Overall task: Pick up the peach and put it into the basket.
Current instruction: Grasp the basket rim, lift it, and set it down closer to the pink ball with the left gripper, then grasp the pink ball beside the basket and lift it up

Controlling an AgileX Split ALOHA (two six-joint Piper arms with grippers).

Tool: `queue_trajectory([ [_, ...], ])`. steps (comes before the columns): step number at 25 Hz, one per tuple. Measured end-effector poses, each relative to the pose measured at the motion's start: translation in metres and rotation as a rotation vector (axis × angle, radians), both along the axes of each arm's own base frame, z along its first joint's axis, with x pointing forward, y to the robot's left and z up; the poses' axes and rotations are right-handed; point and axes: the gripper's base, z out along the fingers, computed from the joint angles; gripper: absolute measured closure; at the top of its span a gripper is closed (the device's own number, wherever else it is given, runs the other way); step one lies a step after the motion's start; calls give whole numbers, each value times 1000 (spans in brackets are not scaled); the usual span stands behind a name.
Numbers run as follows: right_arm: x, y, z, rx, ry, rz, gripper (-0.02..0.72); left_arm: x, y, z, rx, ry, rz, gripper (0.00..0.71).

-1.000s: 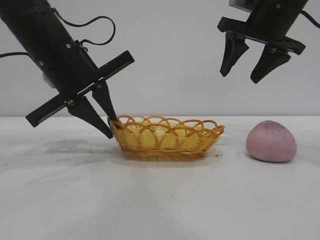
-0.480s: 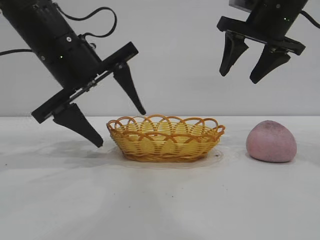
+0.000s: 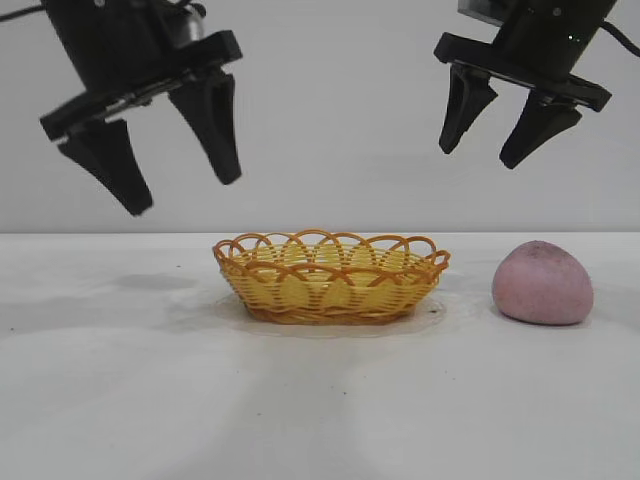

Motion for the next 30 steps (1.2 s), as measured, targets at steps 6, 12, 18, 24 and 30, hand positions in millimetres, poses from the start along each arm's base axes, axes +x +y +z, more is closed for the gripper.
queue_trajectory([
  [6, 0, 0, 0, 0, 0, 0, 246, 1, 51, -4, 234, 97, 37, 156],
  [12, 0, 0, 0, 0, 0, 0, 246, -4, 92, 3, 303, 194, 127, 156],
  [18, 0, 0, 0, 0, 2, 1, 246, -20, 108, 37, 404, 172, 145, 202],
  [24, 0, 0, 0, 0, 2, 1, 246, -57, 116, 80, 412, 65, 193, 202],
  [30, 0, 0, 0, 0, 2, 1, 246, -128, 123, 98, 400, 27, 204, 202],
])
